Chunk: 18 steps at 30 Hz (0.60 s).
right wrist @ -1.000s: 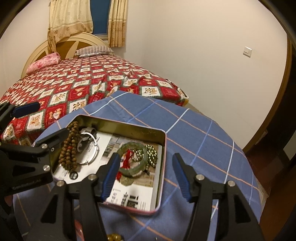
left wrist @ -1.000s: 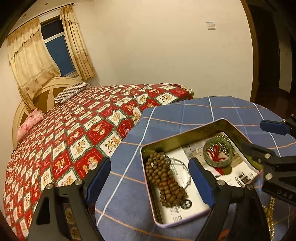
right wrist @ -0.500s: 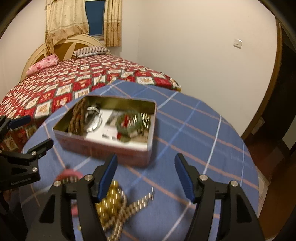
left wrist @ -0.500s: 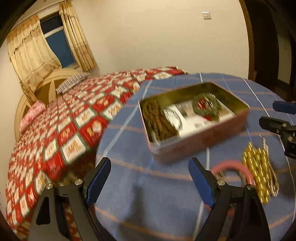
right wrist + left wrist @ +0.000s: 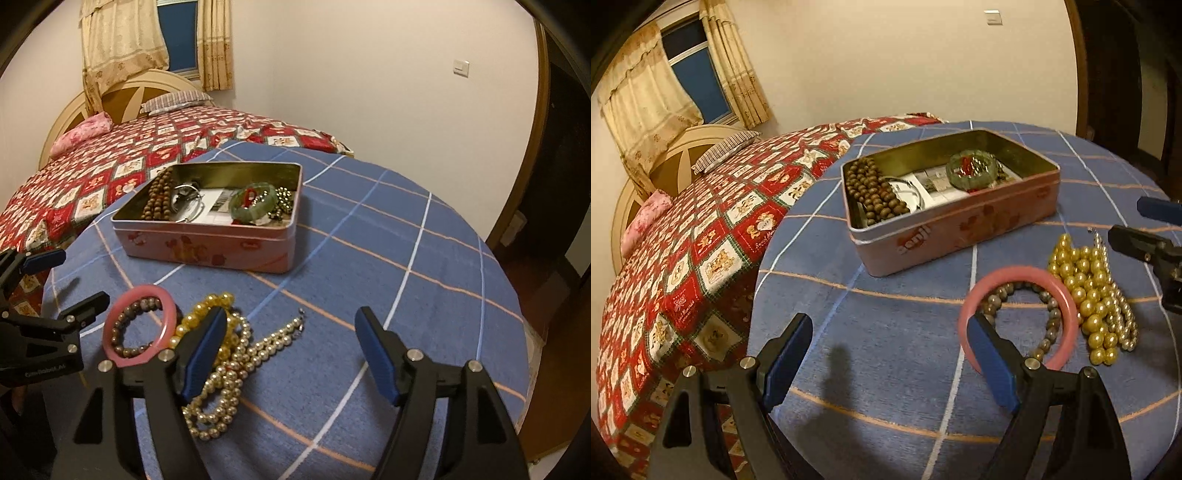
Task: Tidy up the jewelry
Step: 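Grasp the pink bangle with the left gripper while the right gripper grasps the gold bead necklace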
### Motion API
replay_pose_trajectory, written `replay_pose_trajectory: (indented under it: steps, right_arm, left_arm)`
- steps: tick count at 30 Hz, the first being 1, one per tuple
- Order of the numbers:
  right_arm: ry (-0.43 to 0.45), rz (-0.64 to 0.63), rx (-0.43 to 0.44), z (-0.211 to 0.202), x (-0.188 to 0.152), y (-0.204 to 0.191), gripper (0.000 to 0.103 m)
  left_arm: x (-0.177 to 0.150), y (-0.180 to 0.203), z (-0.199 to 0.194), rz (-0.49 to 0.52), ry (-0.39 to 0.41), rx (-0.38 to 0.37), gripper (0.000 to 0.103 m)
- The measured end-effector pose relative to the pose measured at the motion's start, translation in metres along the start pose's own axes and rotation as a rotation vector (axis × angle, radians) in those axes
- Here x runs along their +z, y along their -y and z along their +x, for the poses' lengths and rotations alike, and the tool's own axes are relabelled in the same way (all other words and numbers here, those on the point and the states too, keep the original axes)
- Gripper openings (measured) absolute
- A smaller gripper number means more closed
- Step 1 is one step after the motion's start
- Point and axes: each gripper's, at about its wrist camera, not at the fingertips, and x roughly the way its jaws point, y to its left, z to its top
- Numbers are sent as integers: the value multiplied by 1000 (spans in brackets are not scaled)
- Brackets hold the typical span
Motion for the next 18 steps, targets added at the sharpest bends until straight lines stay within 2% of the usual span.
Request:
replay_pose_trajectory:
  steps: [4,8,9,10,11,13,14,15,18]
  right_arm:
    - [-4,4,0,2,-5,0,75]
    - [-1,7,-4,2,-7,0,81]
    - [2,9,-4,1,-7,0,81]
    - [3,11,-5,1,-7,1,81]
    - [3,15,-5,1,-7,1,81]
    - [3,28,-6,2,-8,4,81]
    - [3,35,-7,2,-8,5,81]
    - [3,41,-8,1,-8,6,81]
    - [6,46,-17,0,-8,7,81]
  left_arm:
    - [-2,6,5,17,-12,-5,86]
    - [-2,9,12,13,-16,-18,84]
    - [-1,8,14,10,-18,-28,79]
    - [0,9,14,8,-19,-44,66]
    - [2,11,14,10,-23,-72,58]
    - [4,18,14,25,-27,-114,24]
    - [4,22,13,34,-31,-143,15]
    - [4,25,13,43,-31,-152,10]
    - [3,26,11,46,-27,-146,10]
